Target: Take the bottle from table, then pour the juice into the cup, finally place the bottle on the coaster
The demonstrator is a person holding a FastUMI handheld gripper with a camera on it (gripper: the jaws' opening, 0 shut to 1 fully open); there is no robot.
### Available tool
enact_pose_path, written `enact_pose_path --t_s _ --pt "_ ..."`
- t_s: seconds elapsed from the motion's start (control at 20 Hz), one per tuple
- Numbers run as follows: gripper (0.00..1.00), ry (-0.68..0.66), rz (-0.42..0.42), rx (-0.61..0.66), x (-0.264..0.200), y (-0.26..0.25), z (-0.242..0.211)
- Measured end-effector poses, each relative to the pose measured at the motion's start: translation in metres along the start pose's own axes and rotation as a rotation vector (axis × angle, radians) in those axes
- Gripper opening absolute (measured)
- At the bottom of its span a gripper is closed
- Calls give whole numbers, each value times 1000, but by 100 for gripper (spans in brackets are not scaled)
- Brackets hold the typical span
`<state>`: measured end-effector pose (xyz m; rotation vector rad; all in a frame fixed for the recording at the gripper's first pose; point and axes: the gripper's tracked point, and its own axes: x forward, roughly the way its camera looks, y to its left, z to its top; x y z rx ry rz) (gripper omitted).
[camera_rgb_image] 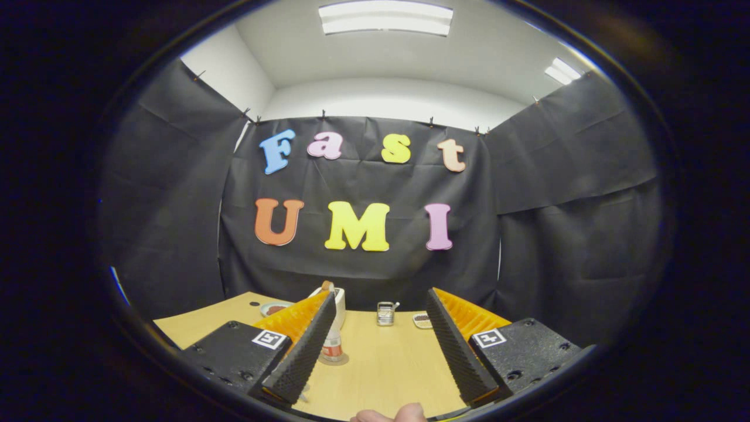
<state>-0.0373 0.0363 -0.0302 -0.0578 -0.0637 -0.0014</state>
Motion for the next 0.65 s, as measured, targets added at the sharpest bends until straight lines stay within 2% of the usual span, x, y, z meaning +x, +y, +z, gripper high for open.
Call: enact_pose_path --t_s 0.65 --pt "100 35 19 2 2 6 -4"
